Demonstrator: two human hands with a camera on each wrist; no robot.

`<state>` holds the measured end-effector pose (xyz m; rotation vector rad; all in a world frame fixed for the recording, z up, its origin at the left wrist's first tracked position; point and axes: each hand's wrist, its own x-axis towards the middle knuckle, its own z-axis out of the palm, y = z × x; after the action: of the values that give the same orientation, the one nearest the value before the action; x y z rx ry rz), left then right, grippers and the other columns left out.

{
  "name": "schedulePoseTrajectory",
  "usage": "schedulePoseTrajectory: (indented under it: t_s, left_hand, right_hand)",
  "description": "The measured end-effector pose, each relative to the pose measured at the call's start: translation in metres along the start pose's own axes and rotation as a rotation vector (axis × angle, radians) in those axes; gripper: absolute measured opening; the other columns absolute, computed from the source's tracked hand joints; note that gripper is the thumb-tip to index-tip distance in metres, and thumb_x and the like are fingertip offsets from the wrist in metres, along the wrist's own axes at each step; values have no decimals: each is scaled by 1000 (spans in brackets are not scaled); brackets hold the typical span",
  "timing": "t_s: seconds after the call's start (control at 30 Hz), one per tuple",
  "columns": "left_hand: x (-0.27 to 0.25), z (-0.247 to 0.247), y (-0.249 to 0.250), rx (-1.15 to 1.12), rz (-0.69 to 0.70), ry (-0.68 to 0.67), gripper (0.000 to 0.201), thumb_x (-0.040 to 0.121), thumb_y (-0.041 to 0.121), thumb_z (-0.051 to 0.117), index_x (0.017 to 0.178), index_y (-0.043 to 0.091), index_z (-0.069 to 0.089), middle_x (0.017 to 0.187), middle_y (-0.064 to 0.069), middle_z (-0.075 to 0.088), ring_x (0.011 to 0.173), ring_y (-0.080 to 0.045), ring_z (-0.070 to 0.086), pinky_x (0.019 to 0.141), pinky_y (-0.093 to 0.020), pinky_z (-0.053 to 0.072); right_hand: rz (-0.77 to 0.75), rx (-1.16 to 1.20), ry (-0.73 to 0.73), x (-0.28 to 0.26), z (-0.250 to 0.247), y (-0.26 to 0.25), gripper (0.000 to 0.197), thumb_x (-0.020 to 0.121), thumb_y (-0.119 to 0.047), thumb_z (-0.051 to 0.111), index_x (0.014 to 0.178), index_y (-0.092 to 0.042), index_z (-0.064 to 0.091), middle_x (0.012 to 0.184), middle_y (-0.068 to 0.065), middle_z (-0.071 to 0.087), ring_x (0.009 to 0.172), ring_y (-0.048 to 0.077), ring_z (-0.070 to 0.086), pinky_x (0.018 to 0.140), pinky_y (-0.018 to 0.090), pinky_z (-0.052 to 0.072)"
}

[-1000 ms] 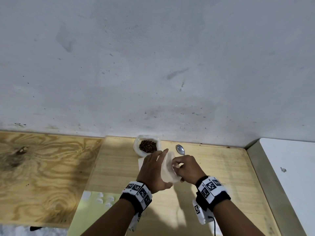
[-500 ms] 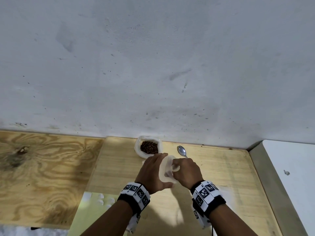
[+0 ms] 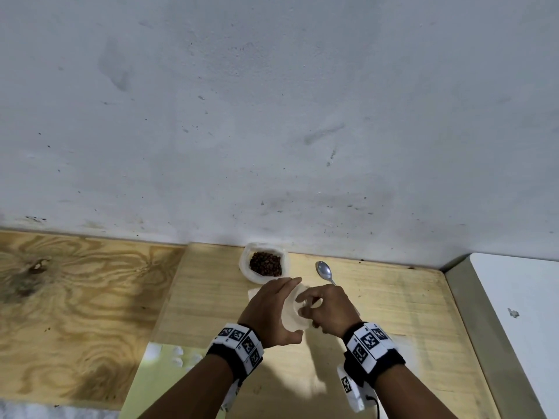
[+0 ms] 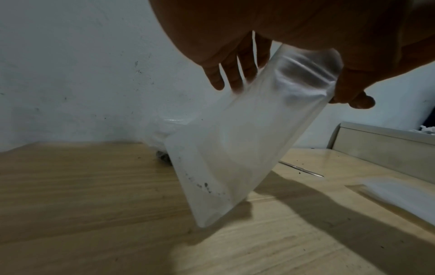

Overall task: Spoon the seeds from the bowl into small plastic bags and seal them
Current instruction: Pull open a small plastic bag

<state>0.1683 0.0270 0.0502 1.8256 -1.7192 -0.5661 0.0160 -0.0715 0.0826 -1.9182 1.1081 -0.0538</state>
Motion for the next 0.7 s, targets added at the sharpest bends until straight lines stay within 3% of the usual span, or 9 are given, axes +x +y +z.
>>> schedulePoseTrajectory:
  t_s: [0.17, 0.3, 0.43, 0.5, 0.53, 0.6, 0.63, 0.7]
  left_hand:
    - [3, 0, 0, -3, -33, 46, 88, 61, 46, 71, 141, 19, 45, 135, 8, 52, 125, -9, 48, 102, -28, 45]
    - [8, 1, -7, -20, -95, 1, 95, 61, 47, 73, 145, 19, 40, 140, 6, 50, 128, -9, 46, 102, -19, 39]
    - [12, 5, -14, -37, -175, 7, 94, 52, 55, 69, 137, 20, 51, 131, 4, 59, 118, -13, 58, 96, -16, 39]
    - [15, 8, -17, -102, -249, 72, 88, 49, 51, 76, 129, 18, 60, 121, 4, 64, 107, -12, 62, 93, -21, 46]
    - [16, 8, -18, -143, -292, 108, 84, 48, 46, 82, 125, 19, 62, 117, 6, 65, 101, -10, 62, 90, -20, 46]
    - [19, 10, -19, -206, -361, 154, 79, 49, 38, 88, 122, 22, 63, 112, 12, 64, 97, -3, 59, 85, -12, 42]
    - [20, 12, -19, -226, -382, 160, 78, 49, 36, 89, 122, 24, 63, 112, 14, 64, 97, -2, 58, 83, -7, 39]
    - [23, 15, -18, -248, -399, 159, 78, 49, 35, 90, 121, 24, 63, 112, 14, 63, 98, -1, 57, 79, 0, 35]
  right_hand:
    - [-15, 61, 52, 5, 0, 3, 31, 77, -7, 72, 93, -33, 71, 78, -5, 71, 51, 22, 68, 46, 18, 42]
    - [-12, 130, 53, 9, 1, 4, 34, 82, 0, 64, 91, -32, 70, 76, 2, 74, 50, 22, 67, 43, 17, 42]
    - [82, 323, 26, 14, -5, 16, 13, 88, -8, 67, 91, -17, 75, 82, 5, 74, 49, 22, 65, 42, 25, 46]
    - [165, 377, 137, 20, -11, 35, 9, 87, -10, 69, 87, -16, 74, 84, 3, 73, 51, 22, 64, 44, 27, 46]
    - [199, 347, 221, 25, -14, 46, 9, 86, -11, 70, 84, -18, 74, 83, 2, 73, 55, 21, 64, 47, 28, 49]
    - [285, 211, 345, 34, -20, 72, 8, 83, -18, 72, 80, -25, 71, 86, 0, 73, 74, 21, 68, 68, 32, 56]
    - [341, 145, 344, 38, -23, 81, 5, 83, -22, 72, 84, -26, 70, 91, 0, 73, 86, 22, 69, 78, 33, 55]
    - [439, 26, 267, 46, -25, 98, 16, 83, -29, 71, 99, -24, 70, 101, 2, 69, 98, 26, 66, 82, 30, 51]
